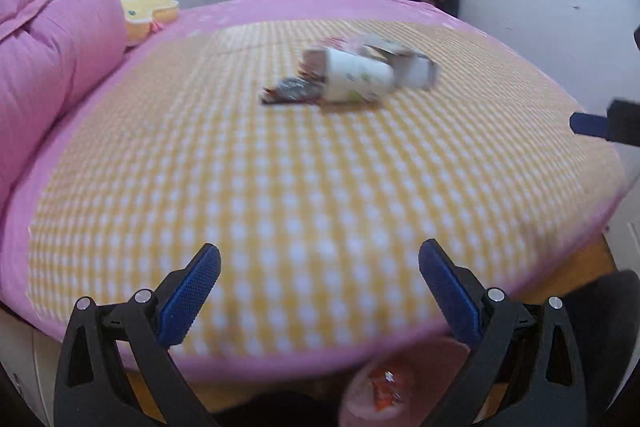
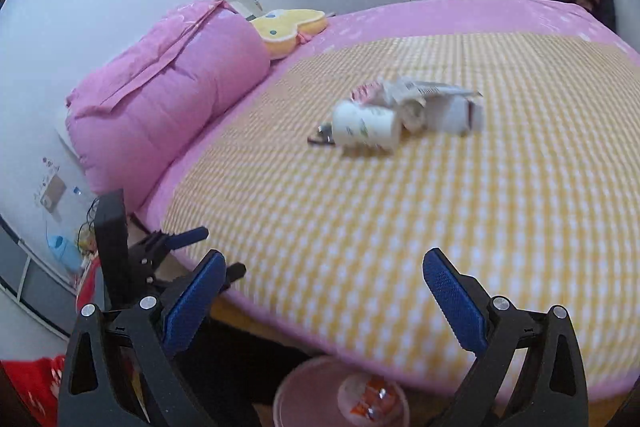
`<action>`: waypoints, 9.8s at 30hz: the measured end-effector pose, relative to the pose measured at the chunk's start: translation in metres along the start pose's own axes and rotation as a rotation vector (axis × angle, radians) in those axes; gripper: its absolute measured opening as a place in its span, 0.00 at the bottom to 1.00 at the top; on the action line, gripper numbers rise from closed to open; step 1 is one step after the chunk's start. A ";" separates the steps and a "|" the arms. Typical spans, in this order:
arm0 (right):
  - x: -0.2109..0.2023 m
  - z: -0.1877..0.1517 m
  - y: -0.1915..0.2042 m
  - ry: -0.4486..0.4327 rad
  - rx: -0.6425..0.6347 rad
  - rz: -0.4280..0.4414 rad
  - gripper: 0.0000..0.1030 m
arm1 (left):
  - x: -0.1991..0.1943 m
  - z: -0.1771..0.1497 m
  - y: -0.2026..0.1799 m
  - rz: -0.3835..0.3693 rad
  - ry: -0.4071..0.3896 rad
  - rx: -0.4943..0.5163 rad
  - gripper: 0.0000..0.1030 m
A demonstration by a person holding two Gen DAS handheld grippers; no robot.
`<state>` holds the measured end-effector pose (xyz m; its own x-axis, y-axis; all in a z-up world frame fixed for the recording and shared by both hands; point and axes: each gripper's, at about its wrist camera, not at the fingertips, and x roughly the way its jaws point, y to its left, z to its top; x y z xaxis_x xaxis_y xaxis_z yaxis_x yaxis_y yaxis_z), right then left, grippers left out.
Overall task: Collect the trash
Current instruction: 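Grasp the green wrapper with the left tool while the right tool grasps the white cup, then carry the wrapper and cup to the pink bin and release both, then move both tools back over the remaining paper packets on the bed, then grasp the red-printed paper with the left tool while the right tool grasps the white packet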
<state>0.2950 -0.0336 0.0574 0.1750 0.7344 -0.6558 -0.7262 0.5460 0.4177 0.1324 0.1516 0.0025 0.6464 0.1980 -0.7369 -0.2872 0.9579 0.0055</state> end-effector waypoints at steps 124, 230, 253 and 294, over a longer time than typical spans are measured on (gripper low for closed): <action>-0.040 -0.195 -0.020 0.123 0.130 -0.002 0.08 | -0.046 -0.119 -0.089 -0.323 0.179 -0.019 0.16; -0.020 0.023 -0.108 -0.058 0.173 0.107 0.97 | 0.021 0.044 -0.070 -0.059 -0.041 0.129 0.96; 0.126 0.140 -0.232 0.005 0.455 0.194 0.92 | 0.184 0.174 -0.007 -0.038 -0.034 0.116 0.84; 0.121 0.160 -0.200 0.006 0.376 0.296 0.11 | 0.192 0.184 0.013 -0.134 -0.065 0.170 0.04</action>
<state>0.5677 0.0108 -0.0049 -0.0083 0.8787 -0.4773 -0.4535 0.4221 0.7849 0.3835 0.2401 -0.0145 0.7164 0.0745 -0.6937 -0.0759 0.9967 0.0287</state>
